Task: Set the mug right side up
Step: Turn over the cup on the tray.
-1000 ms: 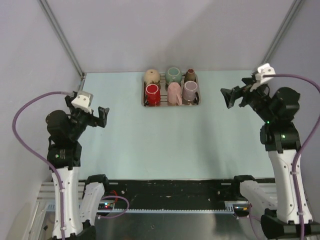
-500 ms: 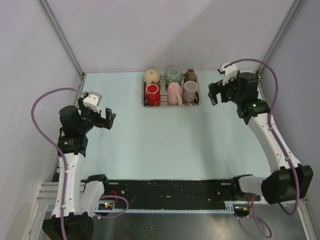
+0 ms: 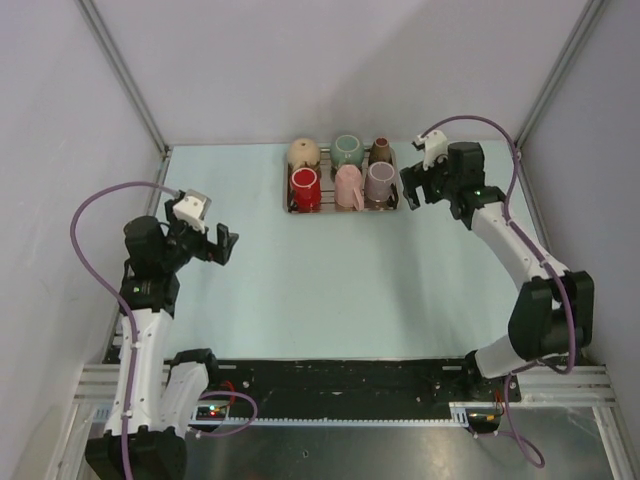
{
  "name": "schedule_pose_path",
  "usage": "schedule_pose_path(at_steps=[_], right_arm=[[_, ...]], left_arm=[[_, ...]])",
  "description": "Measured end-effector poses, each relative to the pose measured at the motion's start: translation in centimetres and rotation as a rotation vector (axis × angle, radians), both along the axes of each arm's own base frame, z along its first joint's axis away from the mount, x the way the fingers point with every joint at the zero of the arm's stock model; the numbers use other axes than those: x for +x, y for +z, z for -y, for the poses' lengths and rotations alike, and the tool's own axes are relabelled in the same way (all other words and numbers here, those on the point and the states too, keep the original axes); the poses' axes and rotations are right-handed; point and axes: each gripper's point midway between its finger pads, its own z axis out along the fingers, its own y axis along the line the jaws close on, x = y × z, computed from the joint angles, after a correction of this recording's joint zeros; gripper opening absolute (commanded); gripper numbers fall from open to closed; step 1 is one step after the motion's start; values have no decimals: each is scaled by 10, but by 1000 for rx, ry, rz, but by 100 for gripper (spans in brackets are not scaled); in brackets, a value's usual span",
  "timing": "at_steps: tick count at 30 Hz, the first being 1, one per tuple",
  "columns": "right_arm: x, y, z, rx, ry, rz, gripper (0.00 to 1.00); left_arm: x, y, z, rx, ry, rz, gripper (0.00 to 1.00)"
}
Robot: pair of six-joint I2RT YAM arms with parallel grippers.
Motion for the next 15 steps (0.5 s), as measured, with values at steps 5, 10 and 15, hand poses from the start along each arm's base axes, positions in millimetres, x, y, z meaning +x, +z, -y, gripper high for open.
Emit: schedule_pose_path(at_steps=[5,10,15], right_arm=[[20,-20,-7,-4,11,-49,82],[45,-25,-17,9,38,-72,79],[64,-36,-23,9,47,-112,77]], left_arm=[[-2,-5,10,5,-46,-4,98],[-3,-7,17,16,-76,-1,98],[-4,-12,19,23,-89,-10,98]])
